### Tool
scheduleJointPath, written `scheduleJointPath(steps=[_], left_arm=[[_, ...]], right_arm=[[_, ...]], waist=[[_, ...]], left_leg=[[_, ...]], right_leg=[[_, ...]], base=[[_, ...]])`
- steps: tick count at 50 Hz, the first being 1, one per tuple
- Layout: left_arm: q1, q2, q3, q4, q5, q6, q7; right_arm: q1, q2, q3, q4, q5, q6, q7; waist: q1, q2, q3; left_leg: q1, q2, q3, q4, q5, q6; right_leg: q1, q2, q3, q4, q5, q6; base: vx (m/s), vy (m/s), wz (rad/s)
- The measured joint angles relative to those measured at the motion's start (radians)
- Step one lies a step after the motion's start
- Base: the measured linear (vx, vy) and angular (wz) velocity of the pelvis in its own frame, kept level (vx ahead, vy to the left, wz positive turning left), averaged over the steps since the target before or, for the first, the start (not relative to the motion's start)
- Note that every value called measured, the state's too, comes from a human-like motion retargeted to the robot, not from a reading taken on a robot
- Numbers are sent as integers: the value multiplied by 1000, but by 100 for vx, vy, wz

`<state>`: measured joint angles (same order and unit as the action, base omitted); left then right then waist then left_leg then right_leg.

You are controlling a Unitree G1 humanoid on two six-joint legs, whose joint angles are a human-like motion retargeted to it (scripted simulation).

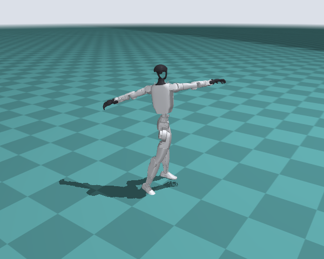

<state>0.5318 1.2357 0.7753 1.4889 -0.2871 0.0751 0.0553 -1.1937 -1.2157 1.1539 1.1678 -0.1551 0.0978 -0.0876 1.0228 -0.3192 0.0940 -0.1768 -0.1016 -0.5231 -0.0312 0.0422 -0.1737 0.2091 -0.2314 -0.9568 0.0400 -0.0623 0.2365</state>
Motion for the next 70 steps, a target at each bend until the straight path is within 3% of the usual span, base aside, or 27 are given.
scheduleJointPath(steps=[6,8,10,16,18,20,28,45,56,60,62,64,70], left_arm=[[39,-23,6,-31,13,-7,-8],[35,-24,22,-32,52,-10,-16],[34,-16,3,-45,22,-12,-19],[-10,-6,-24,-54,-29,-18,-17],[-30,-8,-17,-51,-13,-24,-18],[-41,-4,-40,-61,-52,-24,-17],[-105,2,-104,-84,-17,-34,-37],[-319,115,-333,-96,159,-60,-42],[-607,164,-575,-133,186,-64,-3],[-704,180,-677,-151,183,-78,5],[-775,198,-747,-148,231,-93,-13],[-807,207,-802,-164,198,-93,-7],[-859,243,-876,-153,223,-96,-39]], right_arm=[[-99,42,64,25,27,-3,10],[-120,46,49,27,3,-10,8],[-133,63,72,30,24,-4,12],[-190,104,107,40,13,-1,2],[-204,106,90,40,-22,-7,-6],[-214,119,111,44,-2,-1,-7],[-216,90,91,66,-3,-8,20],[-37,-167,-24,86,-3,-1,58],[323,-254,-335,90,3,22,38],[567,-242,-547,107,-5,28,49],[780,-225,-761,107,-38,16,71],[885,-207,-836,109,-8,30,63],[1179,-148,-1107,141,38,50,43]], waist=[[5,15,6],[8,43,-4],[-7,29,10],[-66,49,-1],[-79,77,-12],[-112,65,-4],[-231,112,-19],[-549,228,-26],[-912,350,-29],[-1088,388,-23],[-1177,393,-42],[-1254,410,-31],[-1481,457,-39]], left_leg=[[-13,-16,-83,-16,24,-12],[0,-1,-84,-4,-6,11],[-10,-16,-100,-24,29,-20],[-5,2,-79,-40,33,-29],[5,21,-43,-12,-8,-5],[1,15,-30,-28,18,-32],[45,54,97,-14,-17,-31],[189,131,484,44,-127,-44],[302,190,719,10,-149,-68],[340,204,789,1,-154,-84],[303,204,823,93,-213,-48],[359,205,864,-1,-161,-88],[399,203,1012,-10,-167,-88]], right_leg=[[13,3,-82,29,-8,-14],[11,-8,-97,106,-42,-60],[11,-8,-96,69,-24,-20],[0,-2,-73,62,-19,-23],[-14,-16,-52,131,-49,-63],[-19,-14,-22,81,-27,-18],[-29,-7,107,52,-9,-6],[-75,-5,497,24,17,24],[-127,49,737,22,35,25],[-141,69,806,29,38,25],[-182,54,833,88,9,25],[-174,80,881,39,39,25],[-231,108,1029,49,49,25]], base=[[-1,4,75],[1,2,23],[-3,0,24],[-1,-1,-17],[0,-1,-69],[-5,-3,-59],[-2,-2,-85],[0,-1,-120],[-1,-3,-113],[1,0,-88],[3,5,-82],[1,-5,-119],[3,1,-131]])
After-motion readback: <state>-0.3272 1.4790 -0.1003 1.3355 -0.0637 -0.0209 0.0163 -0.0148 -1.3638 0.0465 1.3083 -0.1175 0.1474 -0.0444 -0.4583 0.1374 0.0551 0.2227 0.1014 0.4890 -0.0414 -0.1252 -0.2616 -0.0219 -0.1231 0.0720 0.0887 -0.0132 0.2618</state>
